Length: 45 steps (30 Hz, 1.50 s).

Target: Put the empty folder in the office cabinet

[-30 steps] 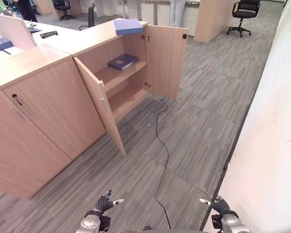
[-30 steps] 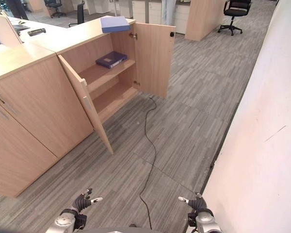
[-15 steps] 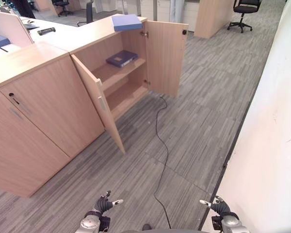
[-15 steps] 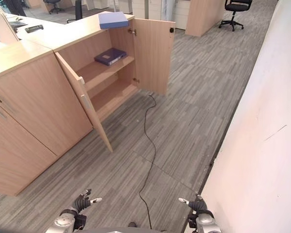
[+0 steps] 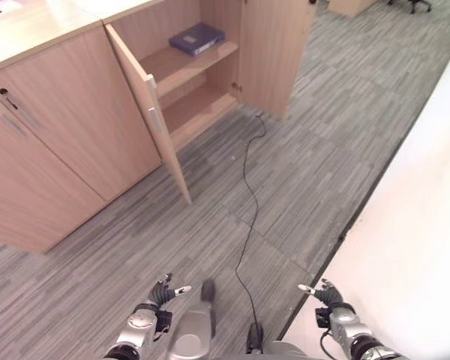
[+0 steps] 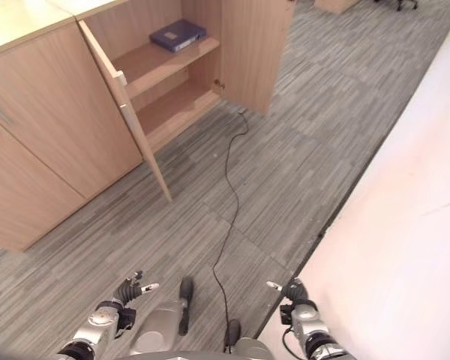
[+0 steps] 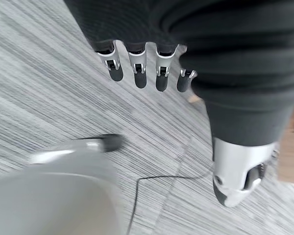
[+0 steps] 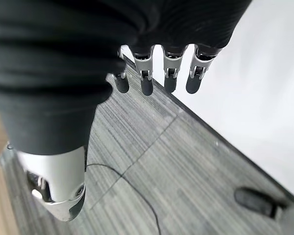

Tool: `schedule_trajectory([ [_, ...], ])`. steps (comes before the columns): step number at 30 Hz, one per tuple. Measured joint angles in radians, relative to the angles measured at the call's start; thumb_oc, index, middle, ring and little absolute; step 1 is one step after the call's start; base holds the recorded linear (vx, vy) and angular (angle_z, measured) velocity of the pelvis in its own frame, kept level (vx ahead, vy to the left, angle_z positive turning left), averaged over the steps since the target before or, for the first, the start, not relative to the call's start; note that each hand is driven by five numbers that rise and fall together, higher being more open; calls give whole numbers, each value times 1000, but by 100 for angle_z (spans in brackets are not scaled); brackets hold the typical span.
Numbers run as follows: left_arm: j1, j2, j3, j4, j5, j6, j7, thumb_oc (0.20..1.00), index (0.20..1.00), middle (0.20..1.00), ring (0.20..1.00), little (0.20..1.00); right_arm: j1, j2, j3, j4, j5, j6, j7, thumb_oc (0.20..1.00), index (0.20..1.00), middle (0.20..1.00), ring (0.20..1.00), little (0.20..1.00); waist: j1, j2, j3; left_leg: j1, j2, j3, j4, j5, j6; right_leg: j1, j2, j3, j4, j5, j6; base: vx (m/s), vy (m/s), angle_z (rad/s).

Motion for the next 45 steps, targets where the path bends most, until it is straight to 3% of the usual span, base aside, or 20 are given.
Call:
schedule_trajectory([
  [5,0,9,10,41,1,-2,2,1000,1000,1000,1000,1000,-8,-7,23,8,6,1,1,1000,1000,1000,1000,1000,52,11,-19,-25,37,63,43,-2,-1,77,-63,137,-5,-92,47,355,134,-74],
  [6,16,16,42,44,2,-2,2,1000,1000,1000,1000,1000,18,-1,46,5,5,-1,3,1000,1000,1000,1000,1000,69,-24,-34,-4,10,102,121,23,35,138,-114,183,-4,-144,112,422,148,-63],
  [8,-6,44,86,32,4,-9,5,1000,1000,1000,1000,1000,37,41,45,6,5,-1,3,1000,1000,1000,1000,1000,67,-94,-52,-28,-24,140,189,-1,74,129,-113,212,83,-185,154,371,137,-5],
  [11,-17,91,101,35,8,-14,5,1000,1000,1000,1000,1000,16,96,47,40,5,-2,9,1000,1000,1000,1000,1000,94,-167,-96,-50,-41,187,273,-79,173,95,-83,177,154,-158,151,340,155,-21],
  [13,-17,91,109,64,15,-14,4,1000,1000,1000,1000,1000,13,108,47,44,5,-12,15,1000,1000,1000,1000,1000,87,-195,-117,-14,-66,191,261,-111,182,94,-103,138,204,-98,246,296,206,7],
  [16,-11,90,105,61,15,-12,1,1000,1000,1000,1000,1000,12,113,51,44,5,-6,24,1000,1000,1000,1000,1000,91,-200,-121,36,-78,179,239,-130,216,32,-105,132,373,-55,322,286,218,18],
  [17,-3,101,90,54,15,-7,2,1000,1000,1000,1000,1000,3,116,47,32,5,-9,24,1000,1000,1000,1000,1000,81,-194,-120,58,-77,164,219,-139,219,-73,-115,97,602,-21,358,284,194,23],
  [20,-20,107,71,51,15,-5,3,1000,1000,1000,1000,1000,-33,115,45,28,5,-10,28,1000,1000,1000,1000,1000,58,-149,-90,114,-76,119,193,-152,275,-208,-98,56,822,-11,351,273,194,31],
  [24,-29,103,63,36,14,-4,16,1000,1000,1000,1000,1000,-25,108,42,-15,5,-12,29,1000,1000,1000,1000,1000,13,-76,-75,191,-53,73,127,-155,291,-349,-92,-11,828,-35,314,299,67,27],
  [25,-29,93,61,24,14,-5,18,1000,1000,1000,1000,1000,-9,100,43,-32,5,-11,25,1000,1000,1000,1000,1000,-13,-44,-73,229,-48,58,84,-140,278,-362,-165,-122,661,-38,300,312,-83,44],
  [27,-28,86,58,23,14,-7,20,1000,1000,1000,1000,1000,7,99,45,-32,5,-9,23,1000,1000,1000,1000,1000,-19,-36,-74,260,-59,62,65,-116,254,-344,-243,-199,418,-14,281,292,-135,38],
  [30,-61,91,37,35,14,-8,25,1000,1000,1000,1000,1000,4,99,42,-35,5,-8,23,1000,1000,1000,1000,1000,-28,-51,-80,277,-58,20,65,-141,207,-360,-291,-172,117,101,257,360,-238,37],
  [32,-71,71,36,50,14,-10,27,1000,1000,1000,1000,1000,3,84,30,-41,5,-8,23,1000,1000,1000,1000,1000,-66,-49,-75,292,-48,-63,92,-197,165,-367,-316,-68,-7,209,283,421,-289,80],
  [34,-44,66,37,42,15,-17,30,1000,1000,1000,1000,1000,42,84,31,-39,6,-6,24,1000,1000,1000,1000,1000,-93,-42,-66,324,-11,-126,131,-249,108,-364,-306,76,0,250,291,370,-354,113],
  [36,-39,86,27,34,15,-18,33,1000,1000,1000,1000,1000,93,97,30,-34,26,-2,24,1000,1000,1000,1000,1000,-107,-92,-68,325,14,-221,180,-317,26,-309,-278,206,86,188,250,184,-267,138],
  [37,-35,51,13,22,15,-18,36,1000,1000,1000,1000,1000,80,66,12,-40,35,-2,23,1000,1000,1000,1000,1000,-102,-44,-51,304,86,-215,228,-336,1,-334,-202,185,147,146,246,175,-166,86],
  [38,-16,19,2,24,15,-19,29,1000,1000,1000,1000,1000,38,33,-4,-35,35,-6,22,1000,1000,1000,1000,1000,-104,3,-43,289,93,-183,228,-292,8,-345,-166,154,164,132,218,419,-418,39],
  [40,0,-18,15,27,15,-20,24,1000,1000,1000,1000,1000,22,2,-2,-30,34,-2,24,1000,1000,1000,1000,1000,-105,38,-45,328,132,-142,166,-204,4,-309,-129,92,172,86,185,335,-387,61],
  [41,12,-48,65,23,14,-28,27,1000,1000,1000,1000,1000,57,-25,4,-35,33,-1,27,1000,1000,1000,1000,1000,-105,36,-54,357,179,-163,122,-144,-47,-253,-103,24,144,58,170,200,-414,103],
  [45,40,-44,68,48,2,-37,41,1000,1000,1000,1000,1000,100,-18,-25,-29,33,-6,41,1000,1000,1000,1000,1000,-69,14,-97,245,215,-142,237,-57,-74,-216,-50,-71,109,46,126,129,-470,69],
])
